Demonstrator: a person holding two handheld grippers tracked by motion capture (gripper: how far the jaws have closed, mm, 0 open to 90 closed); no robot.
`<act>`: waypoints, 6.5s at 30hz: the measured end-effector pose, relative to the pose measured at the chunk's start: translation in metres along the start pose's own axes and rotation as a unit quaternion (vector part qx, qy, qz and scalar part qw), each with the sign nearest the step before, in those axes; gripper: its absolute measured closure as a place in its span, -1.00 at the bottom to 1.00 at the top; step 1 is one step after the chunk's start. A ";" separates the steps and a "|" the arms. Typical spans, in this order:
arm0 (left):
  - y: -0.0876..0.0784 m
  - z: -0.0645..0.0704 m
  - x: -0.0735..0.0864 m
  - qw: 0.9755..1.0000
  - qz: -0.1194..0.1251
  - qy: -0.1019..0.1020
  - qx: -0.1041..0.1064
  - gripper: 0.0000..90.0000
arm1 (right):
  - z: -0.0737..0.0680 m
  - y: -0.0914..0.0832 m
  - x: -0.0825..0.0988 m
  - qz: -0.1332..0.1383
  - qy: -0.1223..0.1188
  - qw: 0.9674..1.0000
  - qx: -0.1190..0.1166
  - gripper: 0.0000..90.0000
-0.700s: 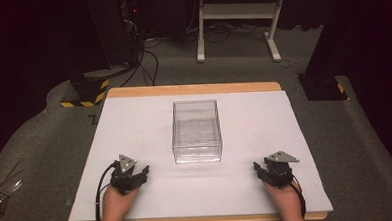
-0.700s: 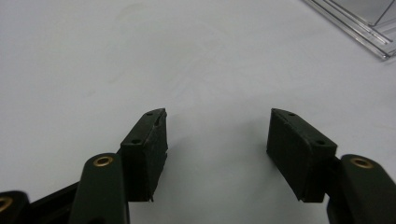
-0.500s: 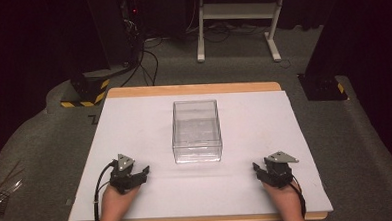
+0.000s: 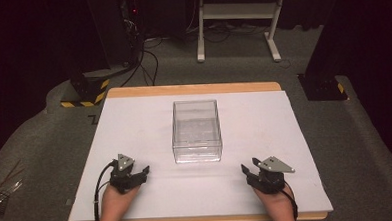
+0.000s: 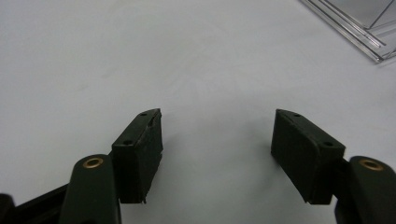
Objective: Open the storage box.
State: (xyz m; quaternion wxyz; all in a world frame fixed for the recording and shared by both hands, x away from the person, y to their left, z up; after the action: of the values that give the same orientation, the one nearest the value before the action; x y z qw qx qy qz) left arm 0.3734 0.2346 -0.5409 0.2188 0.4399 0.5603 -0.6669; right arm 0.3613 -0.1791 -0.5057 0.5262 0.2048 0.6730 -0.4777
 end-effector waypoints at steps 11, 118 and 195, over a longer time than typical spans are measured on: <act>0.000 0.000 0.000 1.000 0.001 0.004 0.000 -0.23 | -0.067 0.008 -0.024 0.035 -0.033 0.997 -0.059 0.18; -0.001 0.131 -0.069 0.974 0.149 0.041 0.167 0.22 | -0.083 0.055 -0.053 0.091 -0.040 0.984 -0.151 0.16; -0.053 0.166 -0.033 0.970 0.153 0.054 0.181 0.68 | -0.121 -0.001 -0.019 0.079 -0.088 0.980 -0.158 0.60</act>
State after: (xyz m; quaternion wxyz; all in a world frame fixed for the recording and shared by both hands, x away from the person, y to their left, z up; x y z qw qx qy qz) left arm 0.2918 0.0870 -0.4866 0.2048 0.5878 0.3669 -0.6913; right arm 0.3059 -0.0714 -0.4896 0.6448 0.1287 0.6731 -0.3385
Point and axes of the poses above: each handheld gripper's, and its own axes: y roughly forward along the jaws, x roughly out of its underside, z roughly to its right, the point moved 5 cm from there along y, roughly forward along the jaws, and after that the axes turned 7 degrees about z, right-handed, at the moved point
